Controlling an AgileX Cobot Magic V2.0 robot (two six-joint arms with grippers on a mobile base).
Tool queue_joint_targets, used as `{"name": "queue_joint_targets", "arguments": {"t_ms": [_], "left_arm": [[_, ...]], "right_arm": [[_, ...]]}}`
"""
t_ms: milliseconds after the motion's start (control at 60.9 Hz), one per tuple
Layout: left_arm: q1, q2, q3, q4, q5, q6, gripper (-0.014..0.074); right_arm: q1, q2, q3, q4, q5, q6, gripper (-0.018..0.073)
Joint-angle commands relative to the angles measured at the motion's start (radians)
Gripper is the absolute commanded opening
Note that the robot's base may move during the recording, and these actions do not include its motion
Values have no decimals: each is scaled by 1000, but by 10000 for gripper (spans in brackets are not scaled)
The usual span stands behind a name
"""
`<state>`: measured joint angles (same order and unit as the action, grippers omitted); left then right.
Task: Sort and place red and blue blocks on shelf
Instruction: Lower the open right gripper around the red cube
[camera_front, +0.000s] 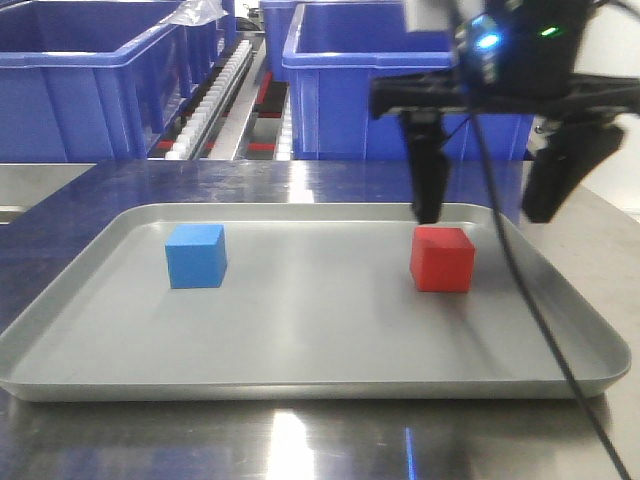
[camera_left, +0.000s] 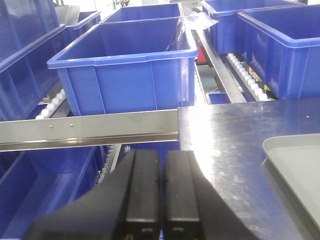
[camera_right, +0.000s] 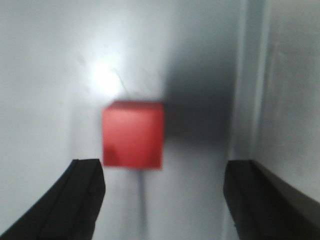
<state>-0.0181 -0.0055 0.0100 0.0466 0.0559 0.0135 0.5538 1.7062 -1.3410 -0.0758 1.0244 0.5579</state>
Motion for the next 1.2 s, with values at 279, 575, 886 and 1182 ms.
{"name": "queue_joint_targets", "arguments": {"t_ms": [279,575,886,1182], "left_arm": [[1,-13,23,-7,-85,-4,126],[1,-13,23,-7,-85,-4,126],[1,-13,23,-7,-85,-4,126],[1,-13,23,-7,-85,-4,126]], "right_arm": [[18,25,-69,-7,-28,0,602],[17,62,-67,-3,-57,8,602],[17,86,-65,-3,-52,46,602],[17,85,-65,-3,-44,45,338]]}}
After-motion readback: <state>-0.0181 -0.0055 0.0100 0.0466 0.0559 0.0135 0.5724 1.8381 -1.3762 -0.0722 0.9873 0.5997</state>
